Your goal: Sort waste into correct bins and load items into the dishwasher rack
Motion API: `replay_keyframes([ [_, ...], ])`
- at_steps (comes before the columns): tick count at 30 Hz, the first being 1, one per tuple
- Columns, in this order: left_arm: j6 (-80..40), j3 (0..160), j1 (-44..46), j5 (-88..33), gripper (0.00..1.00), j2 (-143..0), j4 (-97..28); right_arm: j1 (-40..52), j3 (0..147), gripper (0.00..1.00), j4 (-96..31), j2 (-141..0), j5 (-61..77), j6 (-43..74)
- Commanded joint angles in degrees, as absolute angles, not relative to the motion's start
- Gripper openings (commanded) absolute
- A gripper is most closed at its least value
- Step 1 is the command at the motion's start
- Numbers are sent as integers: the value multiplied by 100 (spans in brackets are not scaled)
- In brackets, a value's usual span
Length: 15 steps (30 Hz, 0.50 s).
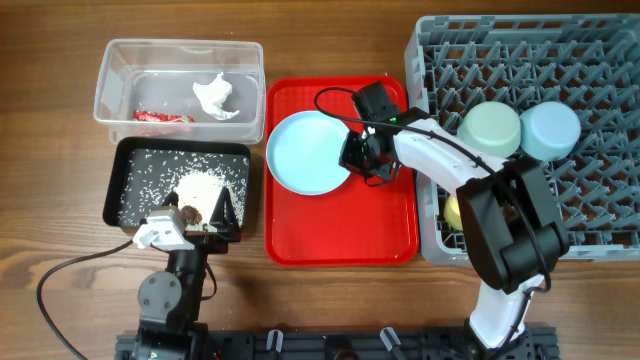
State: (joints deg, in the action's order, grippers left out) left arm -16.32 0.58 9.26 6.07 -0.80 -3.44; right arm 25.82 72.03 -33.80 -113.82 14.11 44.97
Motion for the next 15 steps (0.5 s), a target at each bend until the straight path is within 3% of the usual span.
replay_keyframes([
  [1,-1540,32,888,561,100,-38,-349,2606,7155,4,-3389,-10862,987,3780],
  [6,-1540,32,888,561,100,-38,-346,2589,7155,4,-3422,-9135,-270,2359],
  [8,-1540,32,888,561,100,-38,-349,2589,7155,4,-3529,-8530,-1284,2250],
  [10,-1540,32,888,561,100,-38,-349,2552,7155,4,-3688,-7852,-3153,2222],
  [15,-1540,32,888,561,100,-38,-349,2112,7155,4,-3686,-7583,-5166,1485],
])
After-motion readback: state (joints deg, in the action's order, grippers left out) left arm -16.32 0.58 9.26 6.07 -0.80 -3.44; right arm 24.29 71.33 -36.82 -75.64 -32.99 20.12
